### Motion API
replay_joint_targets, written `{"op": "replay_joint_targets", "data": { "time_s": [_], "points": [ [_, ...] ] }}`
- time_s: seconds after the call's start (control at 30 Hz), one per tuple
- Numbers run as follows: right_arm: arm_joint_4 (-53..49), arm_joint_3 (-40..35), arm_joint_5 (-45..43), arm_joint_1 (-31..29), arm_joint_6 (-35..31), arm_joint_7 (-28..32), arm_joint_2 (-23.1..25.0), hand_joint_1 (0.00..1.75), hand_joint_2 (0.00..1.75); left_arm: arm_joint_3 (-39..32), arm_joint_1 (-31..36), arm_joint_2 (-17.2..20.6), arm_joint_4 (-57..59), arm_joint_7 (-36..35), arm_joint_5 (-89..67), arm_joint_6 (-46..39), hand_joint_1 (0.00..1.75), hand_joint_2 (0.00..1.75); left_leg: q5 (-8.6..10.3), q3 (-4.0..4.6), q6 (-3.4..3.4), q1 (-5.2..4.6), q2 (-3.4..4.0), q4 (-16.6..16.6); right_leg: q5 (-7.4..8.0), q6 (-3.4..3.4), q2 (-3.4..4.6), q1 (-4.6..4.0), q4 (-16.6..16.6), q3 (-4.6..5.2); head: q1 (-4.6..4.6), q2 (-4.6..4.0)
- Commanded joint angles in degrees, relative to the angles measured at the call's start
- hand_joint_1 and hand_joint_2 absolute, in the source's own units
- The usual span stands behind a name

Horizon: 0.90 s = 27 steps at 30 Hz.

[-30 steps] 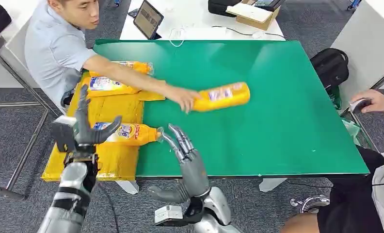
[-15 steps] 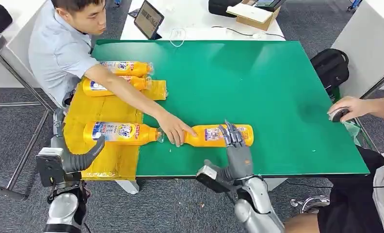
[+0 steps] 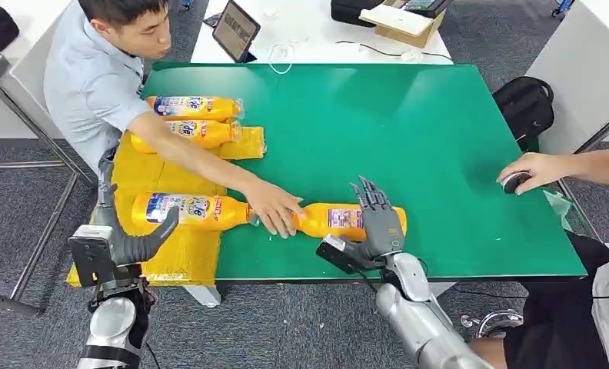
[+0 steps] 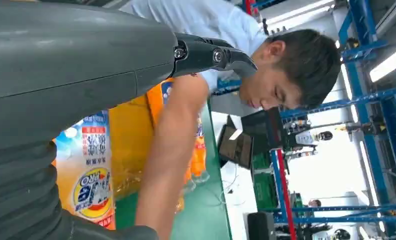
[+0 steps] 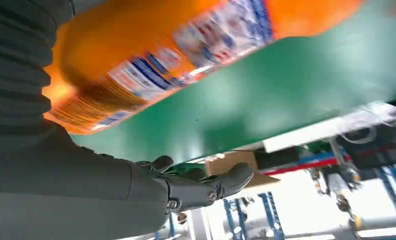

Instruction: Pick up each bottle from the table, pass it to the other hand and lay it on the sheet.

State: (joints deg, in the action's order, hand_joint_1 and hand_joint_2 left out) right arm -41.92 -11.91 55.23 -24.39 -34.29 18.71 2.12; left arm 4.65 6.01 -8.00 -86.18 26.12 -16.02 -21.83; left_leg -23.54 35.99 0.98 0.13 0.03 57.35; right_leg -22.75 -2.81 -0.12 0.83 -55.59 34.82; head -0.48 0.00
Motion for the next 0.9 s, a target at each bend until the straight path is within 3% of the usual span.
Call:
{"op": "replay_joint_targets", "data": {
  "time_s": [0.03,0.4,0.73,0.9],
  "points": [
    [15.75,1.89,0.32,-7.34,3.02,-2.01,-0.93,0.0,1.75,3.32,2.91,1.26,6.32,-2.04,0.86,2.8,0.0,1.75,-0.02,-0.22,-0.02,-0.01,-0.1,-0.06,-0.05,0.07,-0.08,0.01,0.04,-0.23,-0.02,0.0],
    [15.29,1.48,0.51,-6.14,3.78,-1.8,-0.31,0.0,1.75,3.57,2.15,1.56,4.89,-2.07,0.62,2.89,0.0,1.75,-0.12,-0.33,-0.06,0.02,-0.04,-0.02,-0.13,0.09,-0.03,-0.03,0.01,-0.33,-0.02,0.0],
    [11.02,-3.06,13.02,-4.95,9.79,-16.53,-3.7,0.0,1.75,2.91,-3.43,1.66,-2.86,-4.2,-0.46,5.71,0.0,1.75,-0.08,-0.3,-0.03,0.02,-0.01,-0.04,-0.08,0.06,-0.02,-0.02,0.04,-0.33,-0.02,0.0],
    [13.63,-3.93,16.29,-6.88,12.49,-19.81,-4.15,0.0,1.75,3.48,-3.67,1.8,-3.05,-5.5,-0.72,7.34,0.0,1.75,-0.08,-0.45,-0.04,0.02,-0.09,-0.02,-0.1,0.09,-0.08,-0.03,0.04,-0.49,-0.02,0.0]
  ]
}}
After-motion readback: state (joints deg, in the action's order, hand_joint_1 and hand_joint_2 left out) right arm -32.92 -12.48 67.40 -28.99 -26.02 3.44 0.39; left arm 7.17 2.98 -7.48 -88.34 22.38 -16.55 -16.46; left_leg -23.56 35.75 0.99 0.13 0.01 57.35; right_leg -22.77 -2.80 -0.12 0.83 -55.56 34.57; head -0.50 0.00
